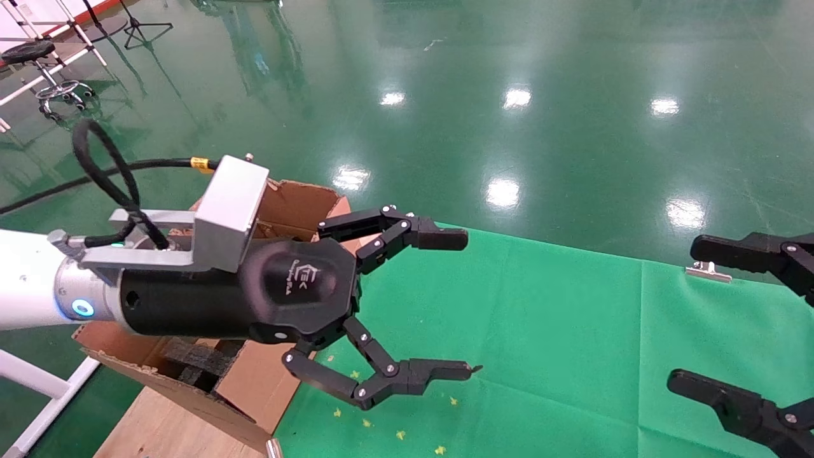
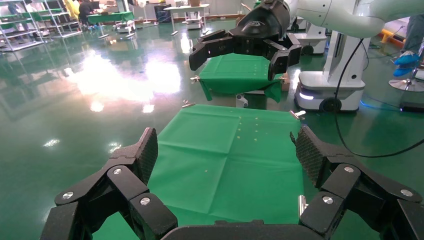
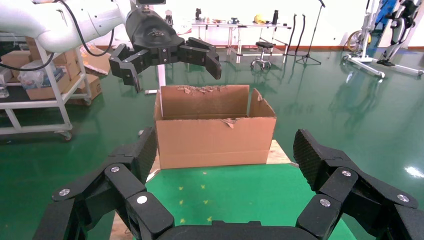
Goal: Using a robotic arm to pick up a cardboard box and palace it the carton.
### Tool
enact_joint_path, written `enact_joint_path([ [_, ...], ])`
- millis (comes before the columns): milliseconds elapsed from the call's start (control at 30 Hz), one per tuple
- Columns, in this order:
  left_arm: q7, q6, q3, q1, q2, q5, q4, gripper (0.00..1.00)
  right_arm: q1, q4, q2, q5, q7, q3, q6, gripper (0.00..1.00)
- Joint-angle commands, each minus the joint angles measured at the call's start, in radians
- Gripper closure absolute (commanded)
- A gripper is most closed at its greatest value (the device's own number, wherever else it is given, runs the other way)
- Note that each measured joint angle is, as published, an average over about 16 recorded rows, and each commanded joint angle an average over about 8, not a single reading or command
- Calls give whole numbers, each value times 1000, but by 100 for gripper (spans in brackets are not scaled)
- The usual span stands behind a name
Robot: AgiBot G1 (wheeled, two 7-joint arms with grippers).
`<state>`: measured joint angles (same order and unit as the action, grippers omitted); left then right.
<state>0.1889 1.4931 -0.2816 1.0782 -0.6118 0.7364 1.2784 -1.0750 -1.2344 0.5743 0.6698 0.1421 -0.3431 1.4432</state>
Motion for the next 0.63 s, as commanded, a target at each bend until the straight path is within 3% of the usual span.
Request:
enact_joint_path([
  [33,0,0,0,0,0,0,0,0,0,0,0,0,0,0,0,0],
  [633,0,0,0,0,0,0,0,0,0,0,0,0,0,0,0,0],
])
